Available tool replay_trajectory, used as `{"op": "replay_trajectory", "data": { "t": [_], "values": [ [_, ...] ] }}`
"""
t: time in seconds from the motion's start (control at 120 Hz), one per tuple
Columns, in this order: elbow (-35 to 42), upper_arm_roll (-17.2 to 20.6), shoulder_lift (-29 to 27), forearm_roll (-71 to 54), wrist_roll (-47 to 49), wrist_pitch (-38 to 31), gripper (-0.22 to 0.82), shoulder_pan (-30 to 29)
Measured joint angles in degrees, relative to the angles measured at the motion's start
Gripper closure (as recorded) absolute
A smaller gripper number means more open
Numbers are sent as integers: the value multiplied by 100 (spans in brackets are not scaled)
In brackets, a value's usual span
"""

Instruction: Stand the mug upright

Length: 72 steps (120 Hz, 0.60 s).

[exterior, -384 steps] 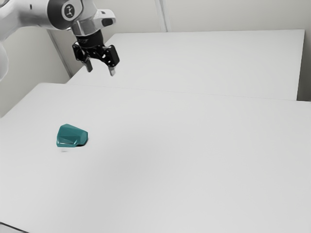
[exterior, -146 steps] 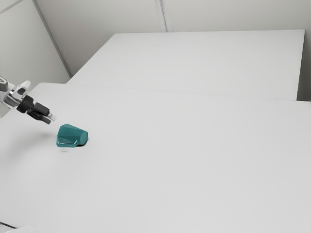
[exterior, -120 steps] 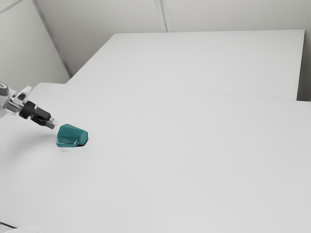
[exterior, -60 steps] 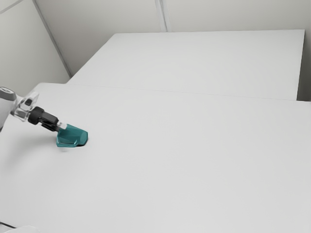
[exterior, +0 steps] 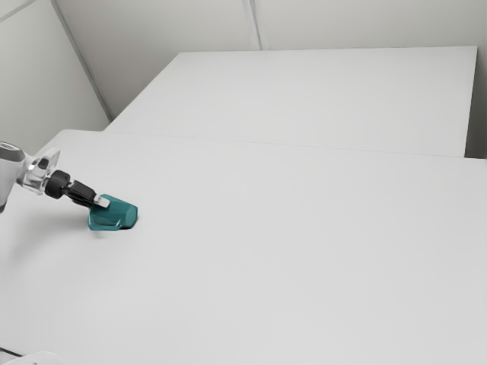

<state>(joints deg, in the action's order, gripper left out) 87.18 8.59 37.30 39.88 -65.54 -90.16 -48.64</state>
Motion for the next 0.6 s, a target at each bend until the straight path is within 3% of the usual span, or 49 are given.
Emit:
{"op": "replay_trajectory", "data": {
  "t": [0.217, 0.433, 0.6],
  "values": [
    [2, 205, -37, 19, -36, 110, 71, -151],
    [3, 357, -106, 22, -62, 72, 76, -191],
    [360, 630, -729, -92, -73, -231, 77, -113]
  ]
}}
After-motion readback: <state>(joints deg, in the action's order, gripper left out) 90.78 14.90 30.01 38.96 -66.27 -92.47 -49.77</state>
